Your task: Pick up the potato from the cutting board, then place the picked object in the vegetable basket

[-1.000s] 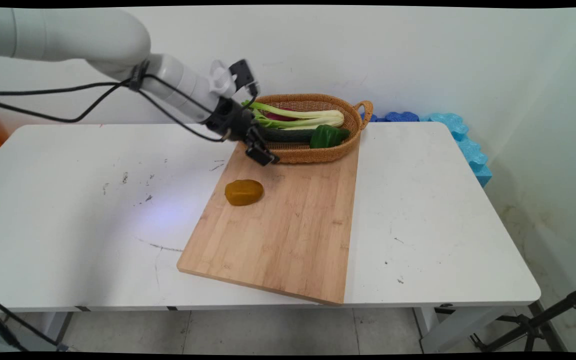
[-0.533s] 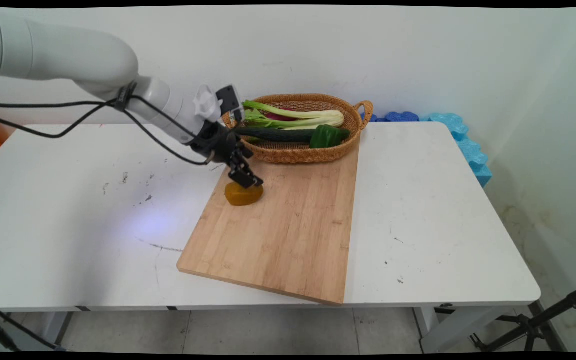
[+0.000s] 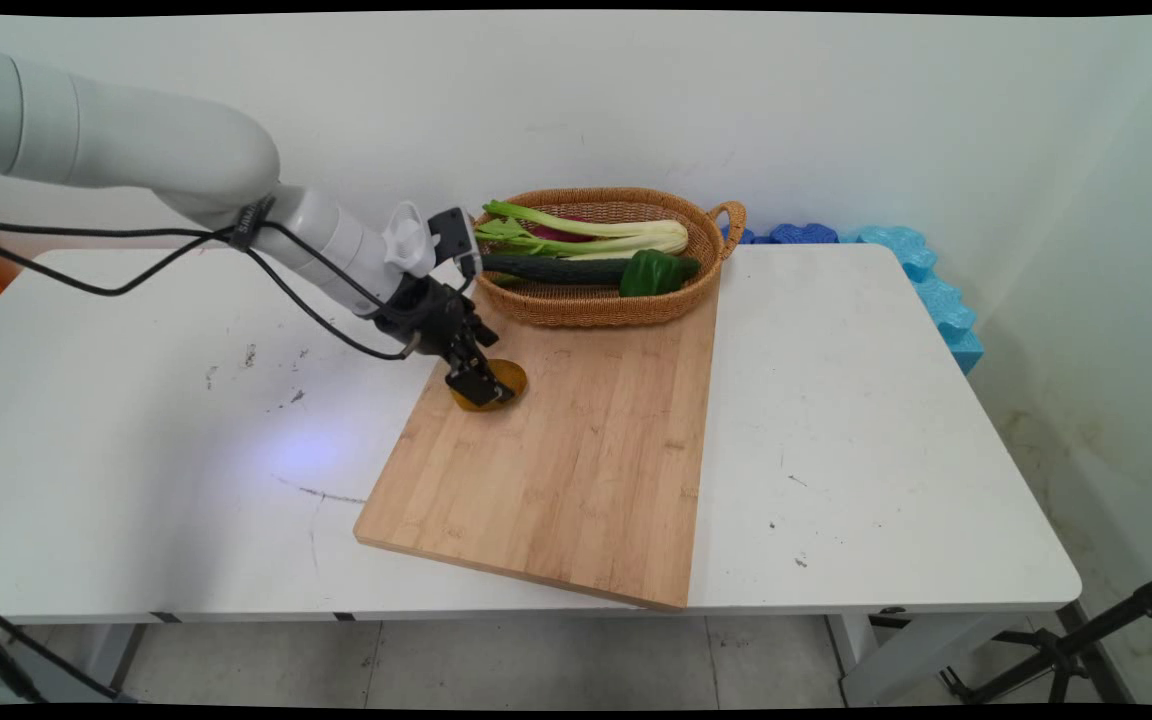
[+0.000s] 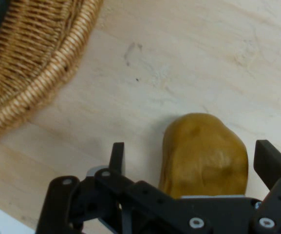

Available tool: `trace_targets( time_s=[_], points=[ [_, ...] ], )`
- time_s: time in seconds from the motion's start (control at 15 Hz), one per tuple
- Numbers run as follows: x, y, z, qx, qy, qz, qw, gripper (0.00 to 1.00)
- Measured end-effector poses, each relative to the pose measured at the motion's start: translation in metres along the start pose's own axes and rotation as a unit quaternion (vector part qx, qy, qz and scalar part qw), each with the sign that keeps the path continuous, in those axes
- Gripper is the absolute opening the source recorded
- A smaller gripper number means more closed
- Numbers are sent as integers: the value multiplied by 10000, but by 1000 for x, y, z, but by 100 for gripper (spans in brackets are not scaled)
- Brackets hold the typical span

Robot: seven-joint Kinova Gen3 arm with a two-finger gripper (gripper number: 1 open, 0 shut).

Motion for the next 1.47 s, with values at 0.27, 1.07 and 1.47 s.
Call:
trace_targets(
  time_s=[0.27,1.07,1.47],
  points=[
    [-5,2,6,-77,-21,30,10000,100],
    [11,1,-6,-77,103,188,9997,0],
    [48,-4,-24,112,394,189,9990,0]
  ],
)
